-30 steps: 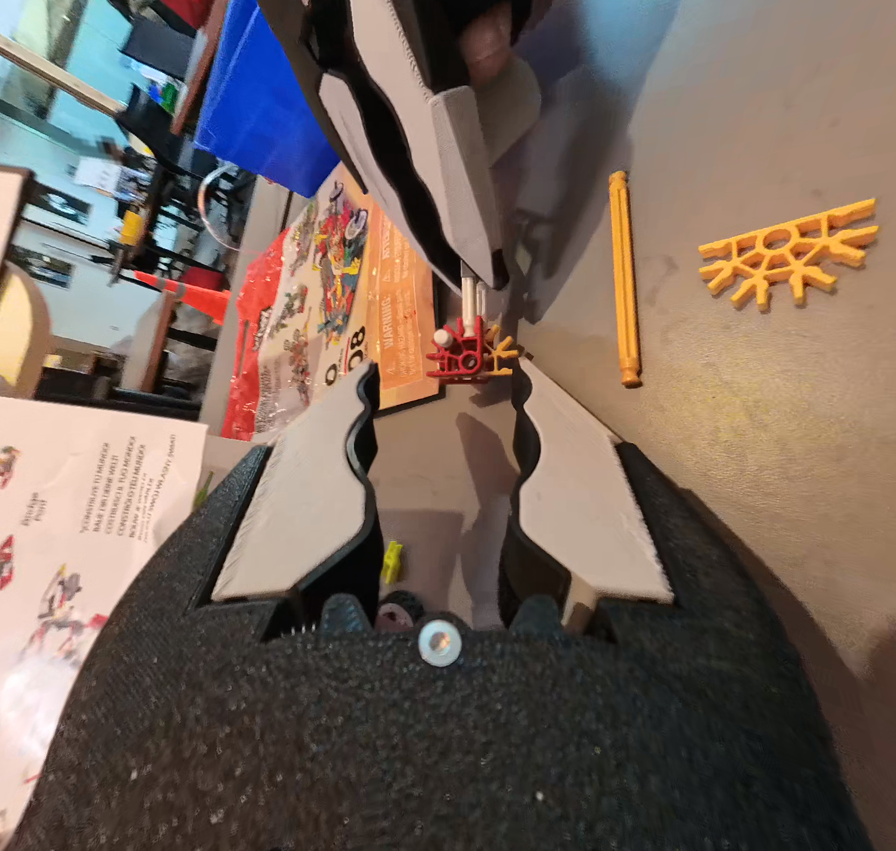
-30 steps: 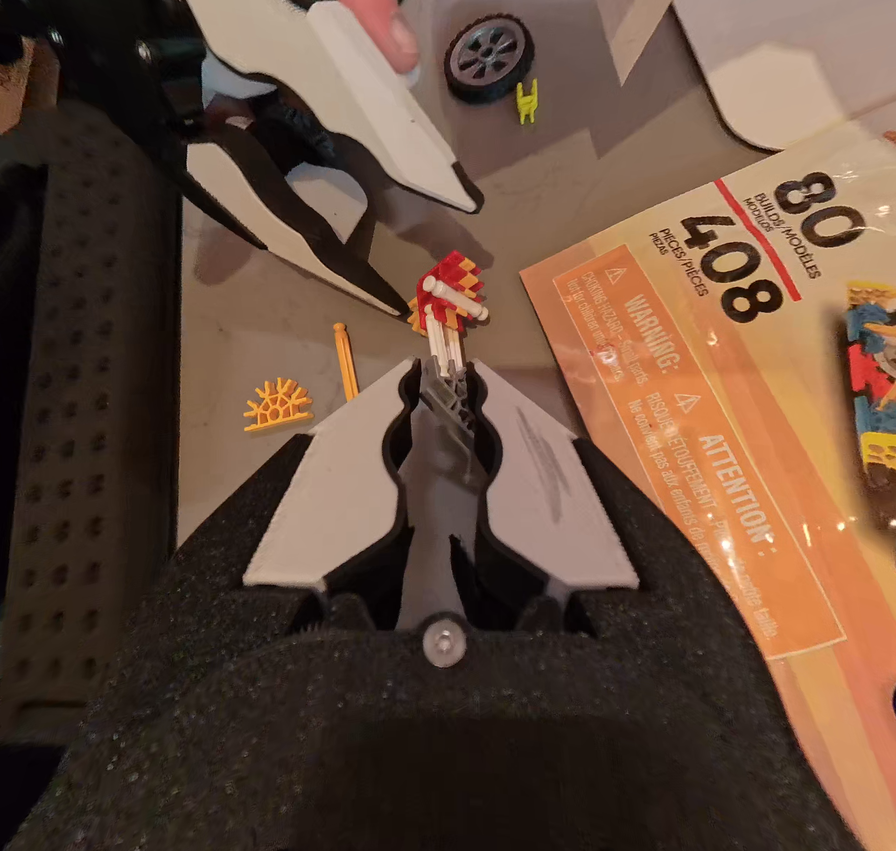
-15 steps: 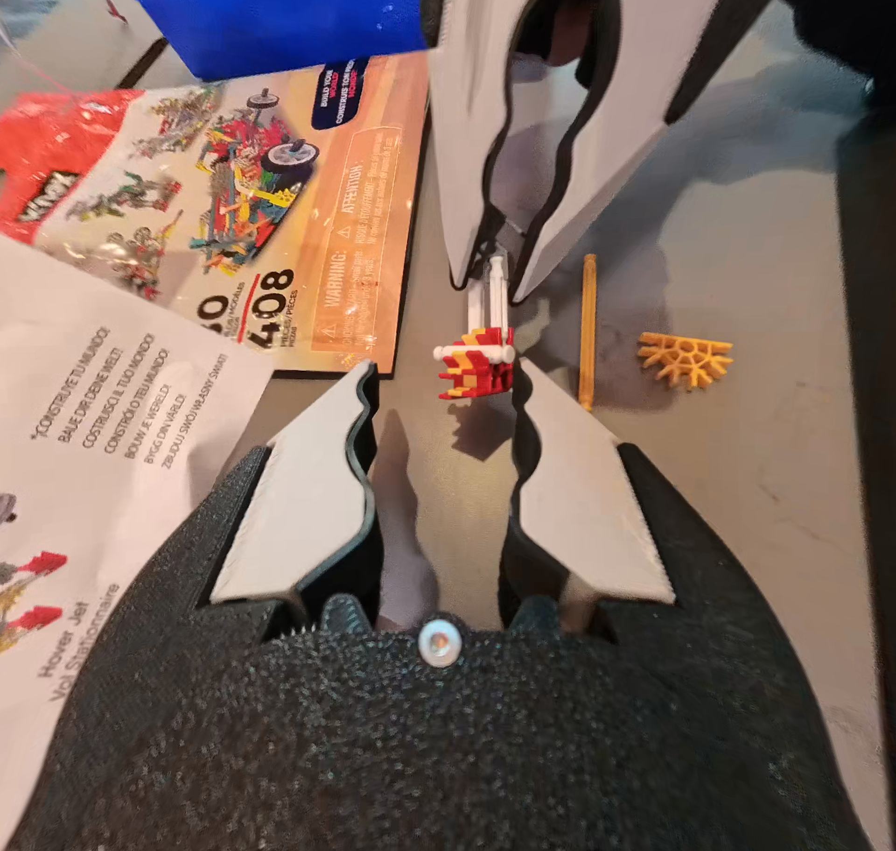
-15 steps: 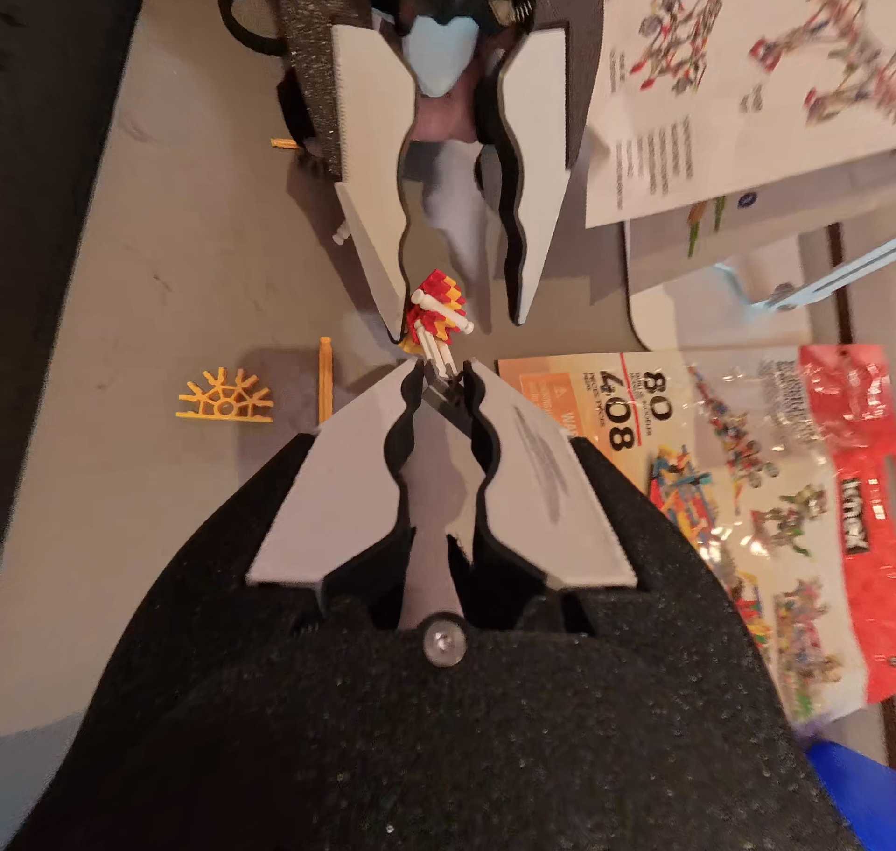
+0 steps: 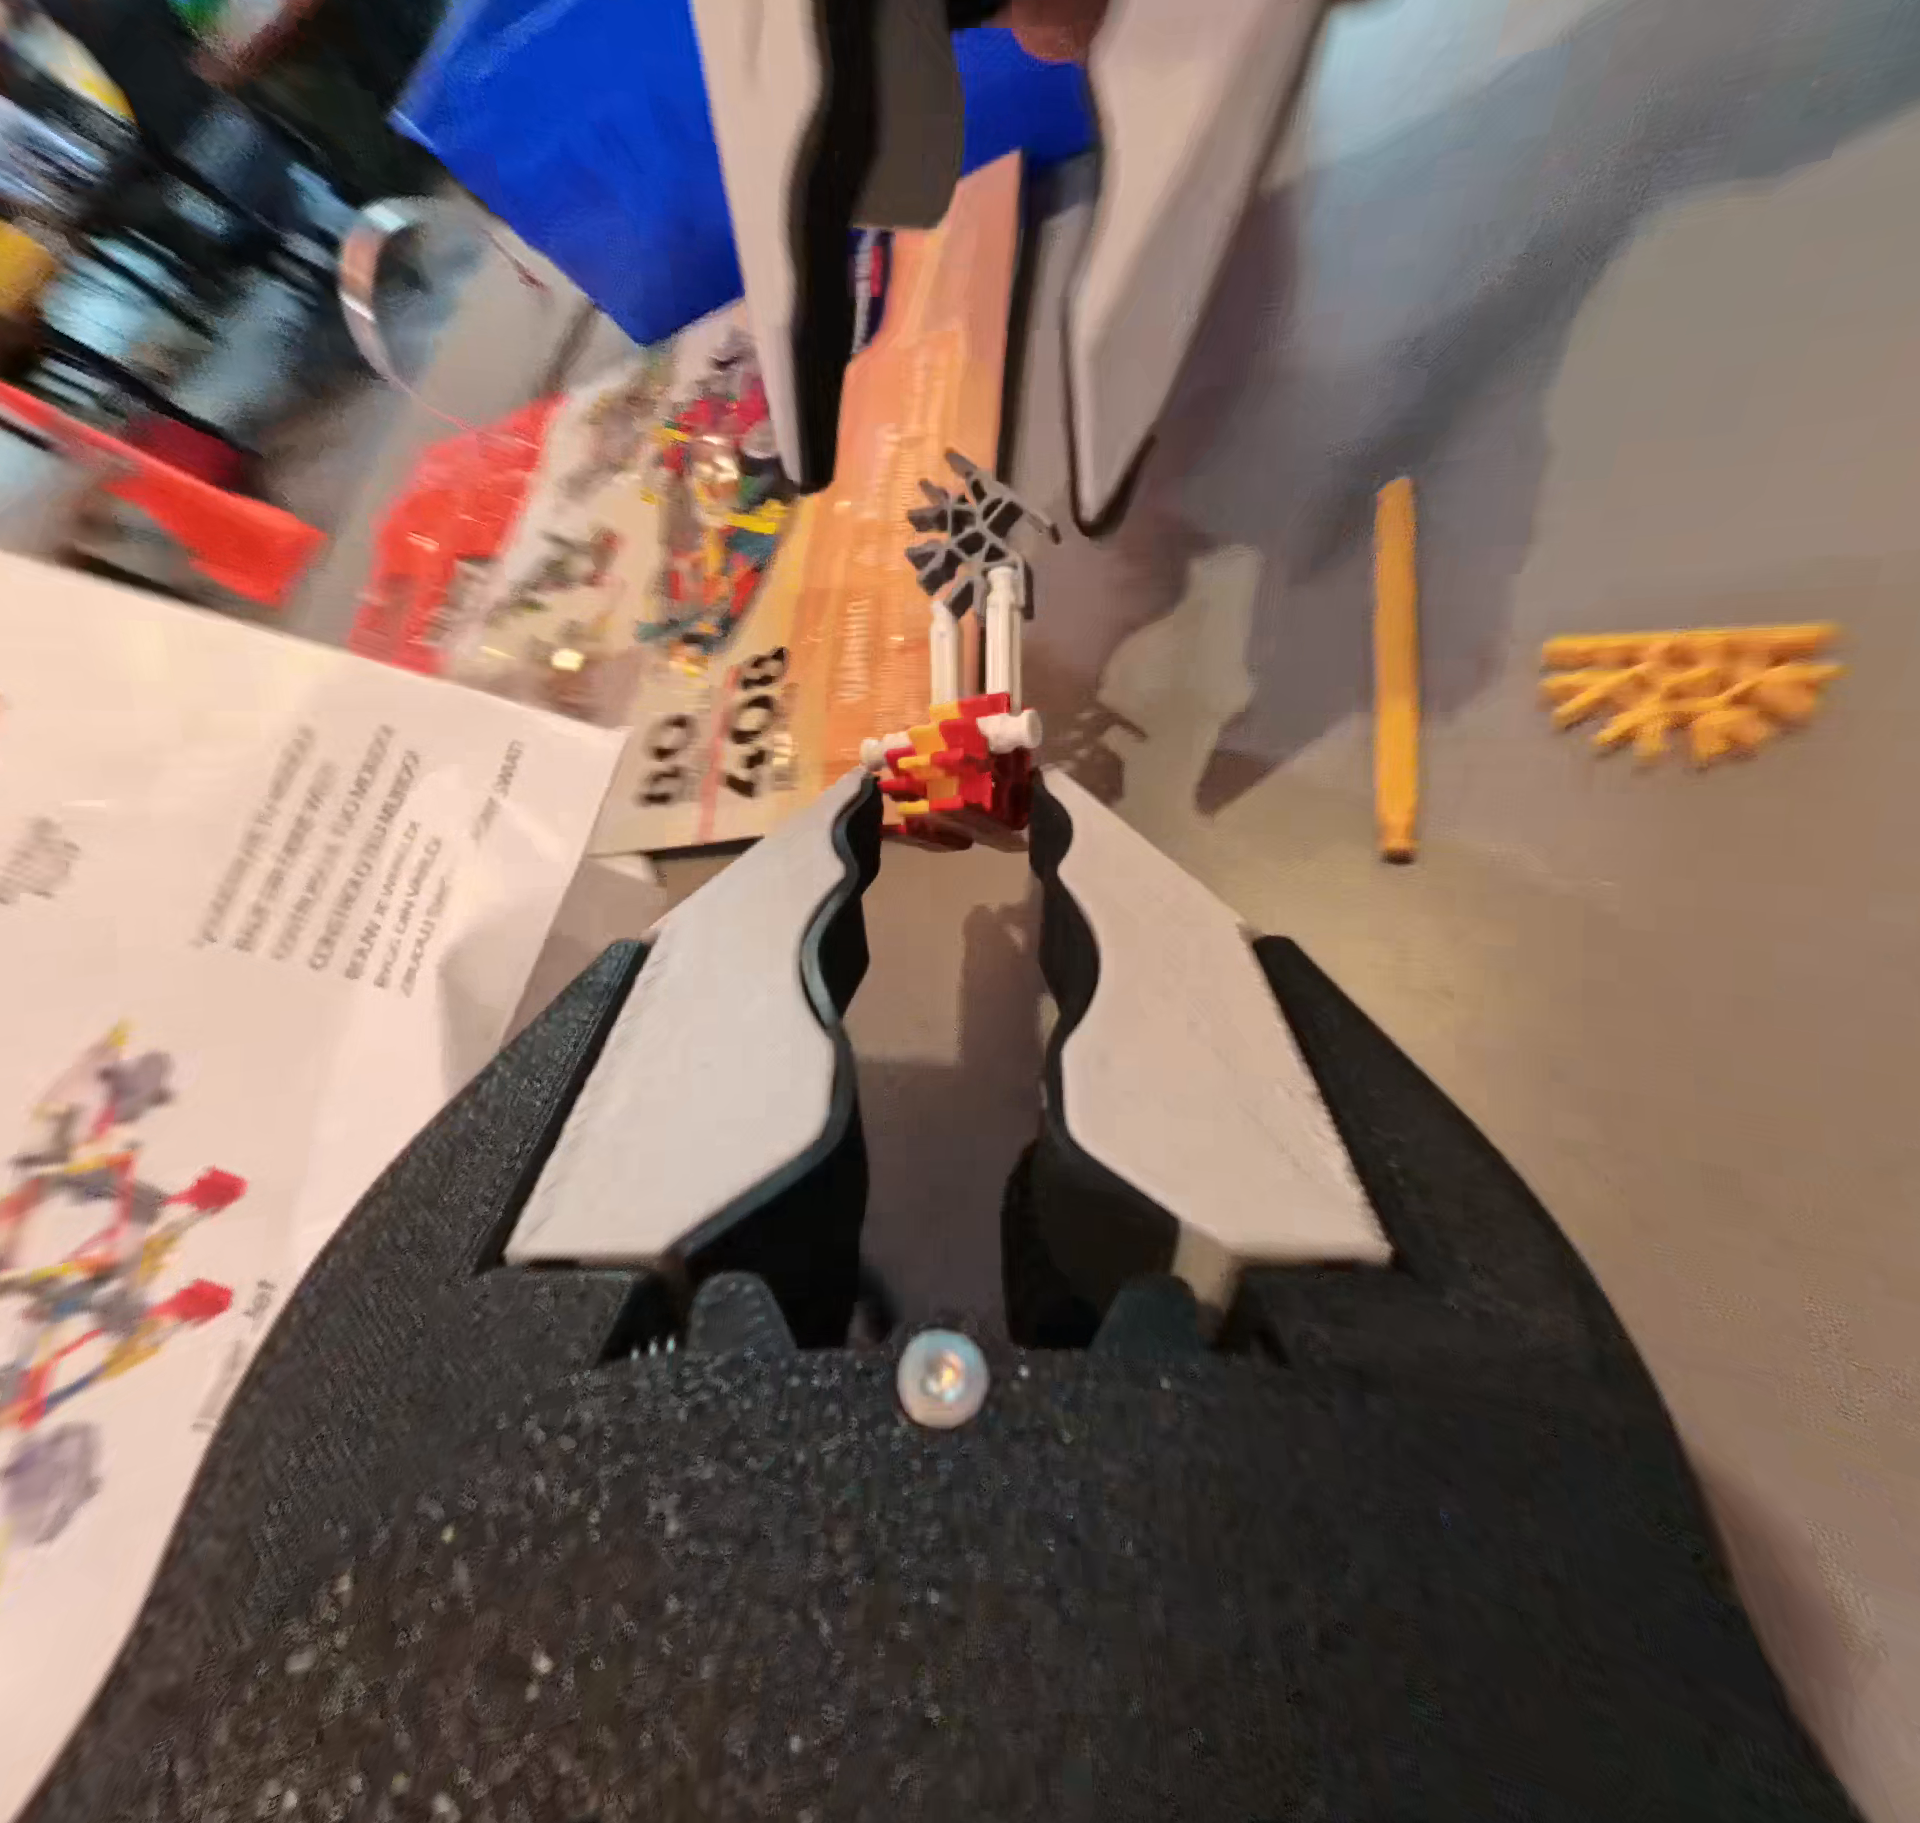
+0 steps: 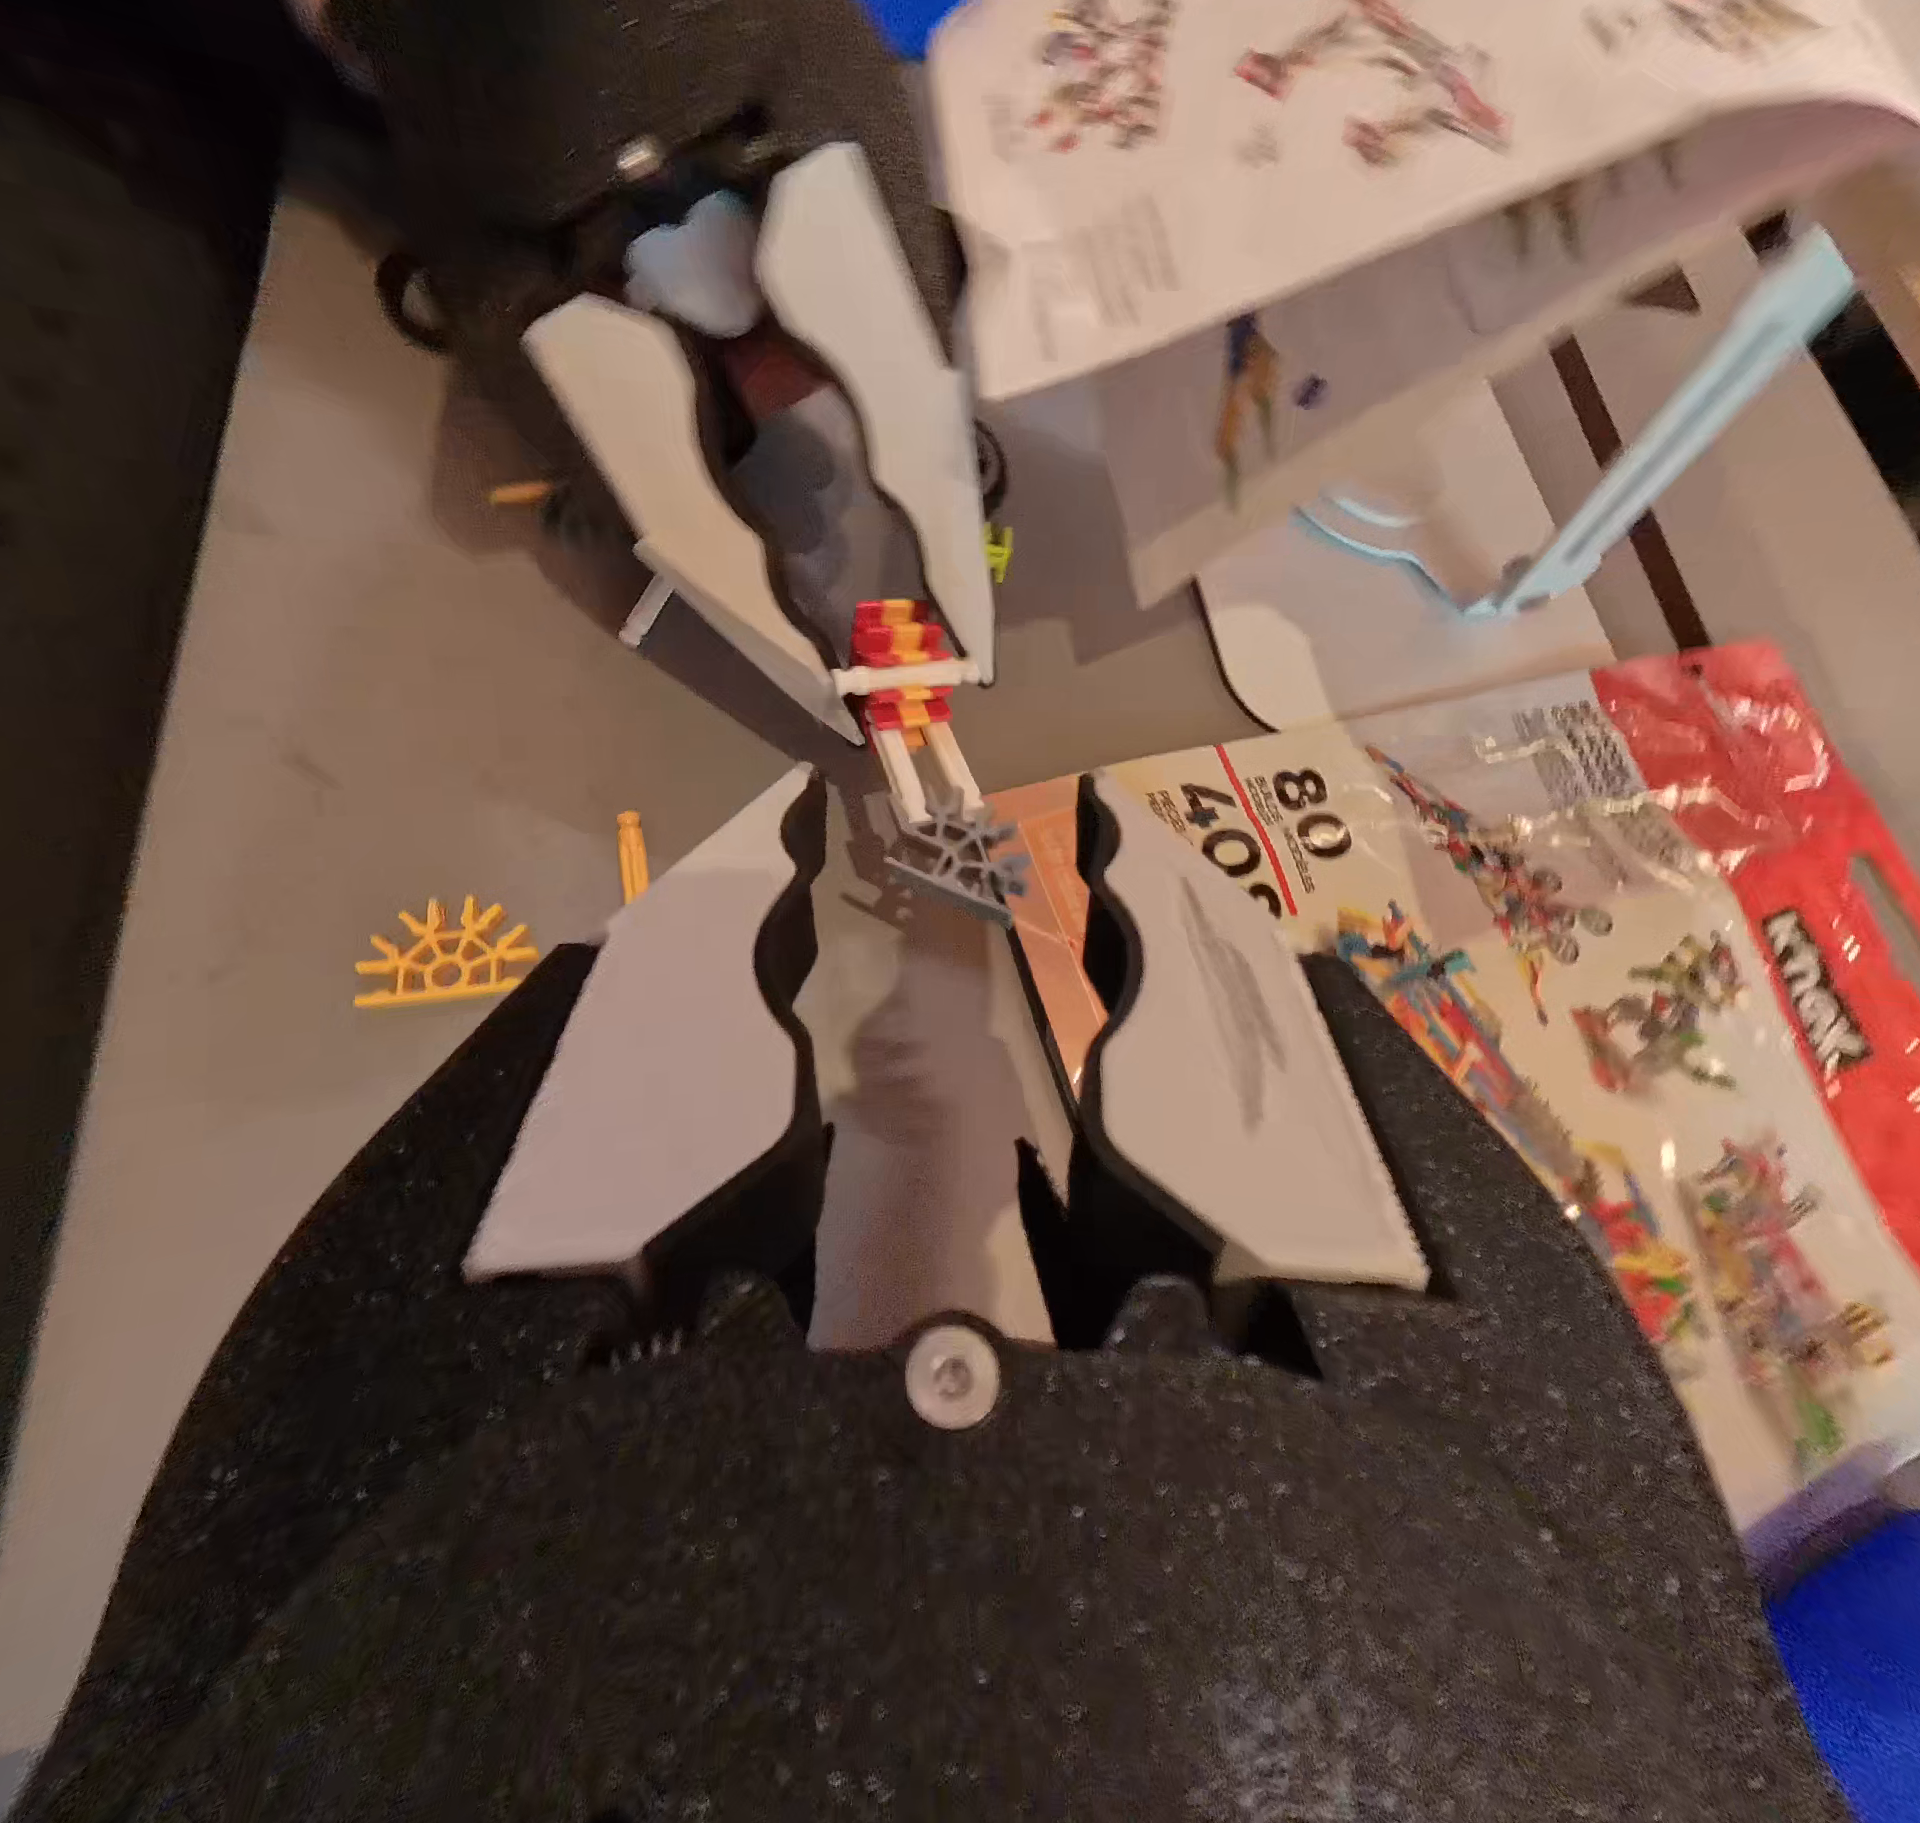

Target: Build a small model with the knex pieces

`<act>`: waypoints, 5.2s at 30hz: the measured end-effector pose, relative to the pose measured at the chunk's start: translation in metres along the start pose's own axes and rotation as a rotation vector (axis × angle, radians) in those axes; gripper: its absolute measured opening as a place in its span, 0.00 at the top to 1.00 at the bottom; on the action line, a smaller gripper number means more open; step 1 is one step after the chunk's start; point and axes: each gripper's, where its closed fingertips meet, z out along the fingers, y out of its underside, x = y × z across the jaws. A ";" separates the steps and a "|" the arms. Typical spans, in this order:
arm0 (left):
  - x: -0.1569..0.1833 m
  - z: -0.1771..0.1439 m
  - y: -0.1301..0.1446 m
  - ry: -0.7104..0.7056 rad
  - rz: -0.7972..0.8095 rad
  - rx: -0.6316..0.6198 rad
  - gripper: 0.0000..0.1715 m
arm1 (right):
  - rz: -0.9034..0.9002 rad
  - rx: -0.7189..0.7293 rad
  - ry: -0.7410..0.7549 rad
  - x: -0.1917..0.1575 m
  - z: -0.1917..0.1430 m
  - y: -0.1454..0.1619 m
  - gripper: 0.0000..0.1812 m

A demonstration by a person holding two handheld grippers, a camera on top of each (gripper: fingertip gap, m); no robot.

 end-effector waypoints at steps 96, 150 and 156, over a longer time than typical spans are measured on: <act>-0.007 -0.018 -0.046 -0.268 0.259 0.111 0.77 | -0.032 0.290 -0.115 -0.021 -0.015 -0.036 0.82; -0.015 -0.017 -0.030 -0.349 0.271 0.044 0.89 | -0.091 0.186 0.065 -0.002 0.006 -0.033 0.81; -0.015 -0.016 -0.029 -0.350 0.271 0.045 0.89 | -0.150 0.167 0.111 -0.001 0.007 -0.034 0.81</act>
